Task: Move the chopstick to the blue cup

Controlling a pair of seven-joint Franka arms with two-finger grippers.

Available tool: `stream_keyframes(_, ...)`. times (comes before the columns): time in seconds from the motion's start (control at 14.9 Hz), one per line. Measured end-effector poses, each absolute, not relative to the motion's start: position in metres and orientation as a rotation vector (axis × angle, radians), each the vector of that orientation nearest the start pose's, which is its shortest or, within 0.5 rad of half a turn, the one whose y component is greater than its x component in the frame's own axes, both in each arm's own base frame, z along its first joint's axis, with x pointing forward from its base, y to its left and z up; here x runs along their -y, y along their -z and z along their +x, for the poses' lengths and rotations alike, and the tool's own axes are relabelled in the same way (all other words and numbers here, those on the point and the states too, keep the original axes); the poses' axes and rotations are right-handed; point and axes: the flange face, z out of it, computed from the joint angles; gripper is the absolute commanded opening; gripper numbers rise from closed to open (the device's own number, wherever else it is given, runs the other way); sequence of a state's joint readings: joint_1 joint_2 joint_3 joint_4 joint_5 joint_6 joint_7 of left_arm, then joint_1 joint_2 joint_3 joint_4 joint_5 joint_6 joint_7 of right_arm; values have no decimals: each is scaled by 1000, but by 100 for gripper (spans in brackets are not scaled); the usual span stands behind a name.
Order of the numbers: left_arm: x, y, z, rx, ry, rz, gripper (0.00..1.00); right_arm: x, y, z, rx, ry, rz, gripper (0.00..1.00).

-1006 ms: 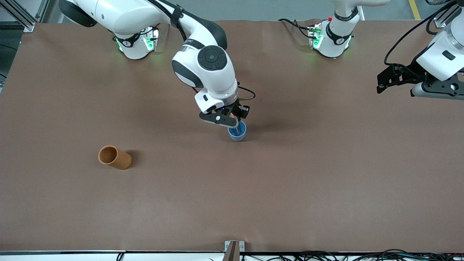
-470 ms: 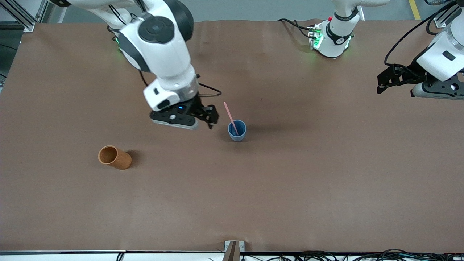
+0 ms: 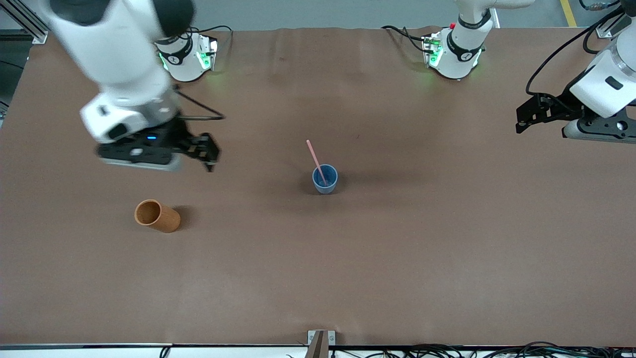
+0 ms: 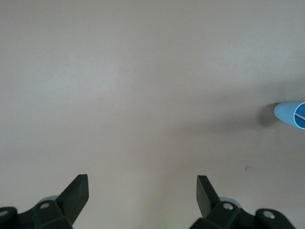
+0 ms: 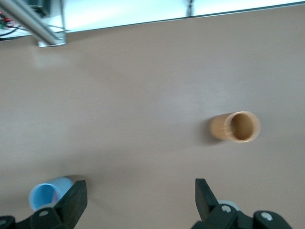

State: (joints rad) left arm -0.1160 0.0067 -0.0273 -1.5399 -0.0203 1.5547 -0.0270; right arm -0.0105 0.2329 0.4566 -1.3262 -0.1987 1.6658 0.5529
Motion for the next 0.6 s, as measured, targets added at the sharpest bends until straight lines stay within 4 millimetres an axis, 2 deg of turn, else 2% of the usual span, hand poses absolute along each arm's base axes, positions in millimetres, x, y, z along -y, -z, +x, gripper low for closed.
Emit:
stream_keyframes(0.2, 82, -635, 550, -186, 16, -3159, 100, -120, -652, 593, -161, 189, -3145, 100)
stream_keyframes(0.34, 82, -636, 551, -185, 33, -3160, 100, -59, -665, 588, -137, 154, -3152, 100)
stream_keyframes(0.47, 82, -634, 553, -185, 31, -3160, 100, -14, -677, 576, -133, 117, -3169, 100)
stream_keyframes(0.6, 82, -629, 555, -185, 20, -3160, 100, 13, -689, 558, -137, 79, -3177, 100)
